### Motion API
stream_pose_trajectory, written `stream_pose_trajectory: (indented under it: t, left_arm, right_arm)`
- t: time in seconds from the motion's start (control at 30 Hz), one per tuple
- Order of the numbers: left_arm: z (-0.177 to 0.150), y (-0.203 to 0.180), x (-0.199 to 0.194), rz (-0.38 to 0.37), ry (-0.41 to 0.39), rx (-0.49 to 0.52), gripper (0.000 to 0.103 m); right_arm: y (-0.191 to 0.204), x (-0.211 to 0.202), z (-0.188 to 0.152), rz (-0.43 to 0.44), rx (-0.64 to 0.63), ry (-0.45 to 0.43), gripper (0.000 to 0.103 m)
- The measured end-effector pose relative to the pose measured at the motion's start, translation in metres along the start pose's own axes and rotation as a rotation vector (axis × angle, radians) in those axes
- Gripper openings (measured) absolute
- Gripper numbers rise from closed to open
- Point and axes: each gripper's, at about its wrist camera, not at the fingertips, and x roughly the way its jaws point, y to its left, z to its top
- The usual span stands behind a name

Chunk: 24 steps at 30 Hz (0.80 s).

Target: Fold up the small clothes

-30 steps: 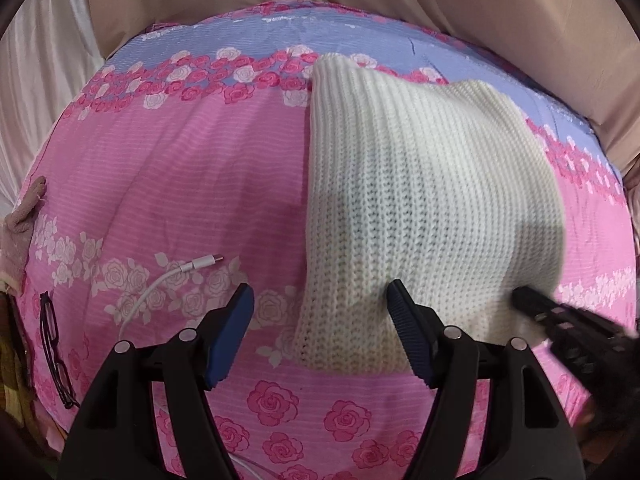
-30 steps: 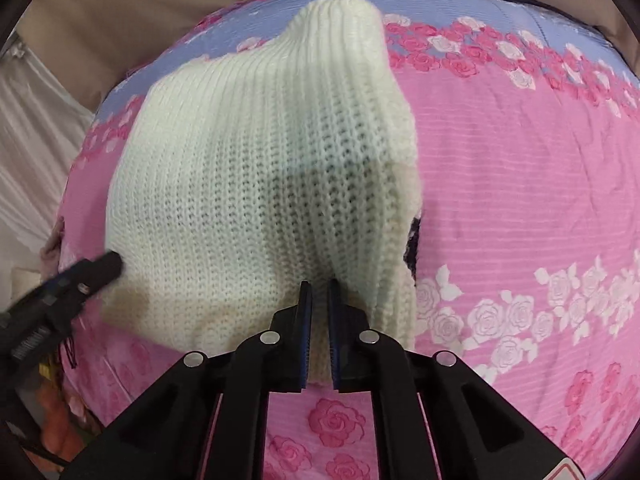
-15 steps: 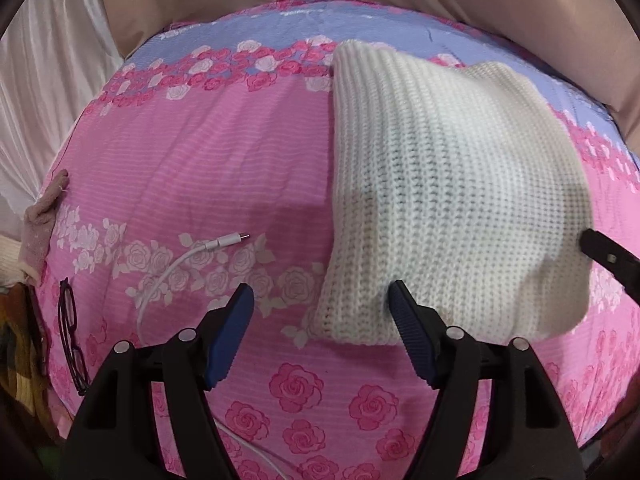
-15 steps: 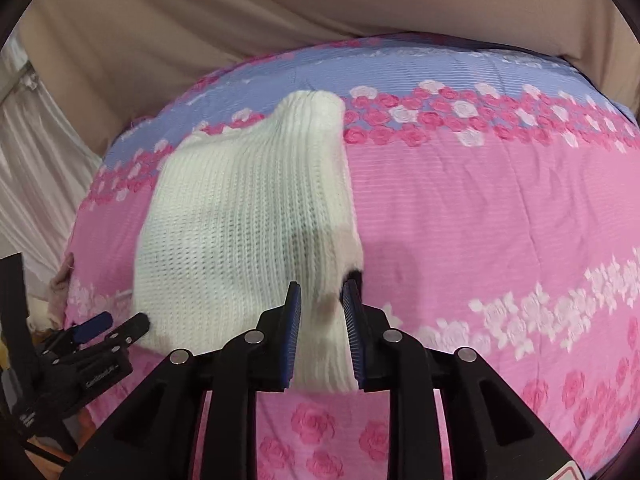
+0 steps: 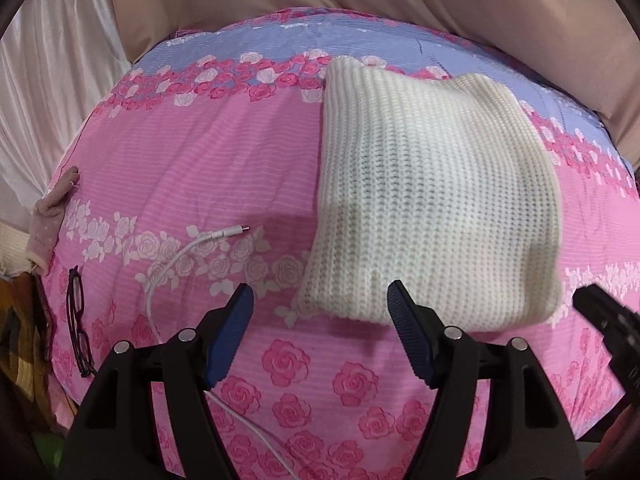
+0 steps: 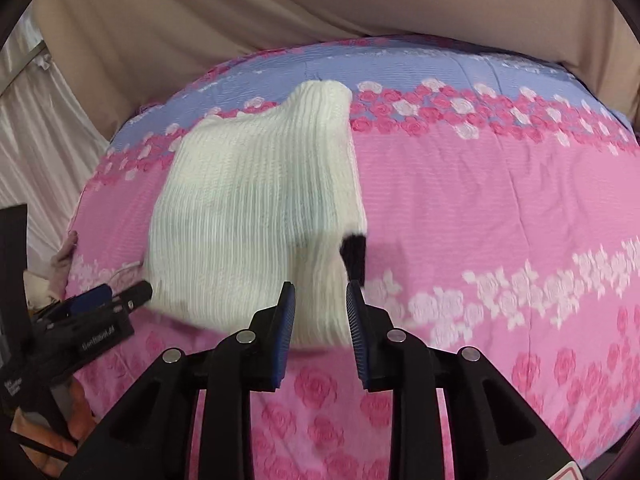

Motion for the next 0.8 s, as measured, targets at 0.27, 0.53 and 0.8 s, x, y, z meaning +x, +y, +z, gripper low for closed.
stream_pose_trajectory:
  t: [0.27, 0.53, 0.8]
  left_arm:
    - [-0.008, -0.004, -0.002, 0.006, 0.011, 0.032, 0.067]
    - [-0.011, -0.005, -0.015, -0.023, -0.001, 0.055, 0.068]
    - [-0.01, -0.026, -0.052, -0.048, -0.145, 0.088, 0.09]
  right_arm:
    - [-0.005, 0.064, -0.015, -0.022, 0.02, 0.131, 0.026]
    - [-0.012, 0.041, 0.0, -0.075, 0.074, 0.057, 0.026]
    - [0.003, -0.054, -0.028, -0.166, 0.067, -0.148, 0.049]
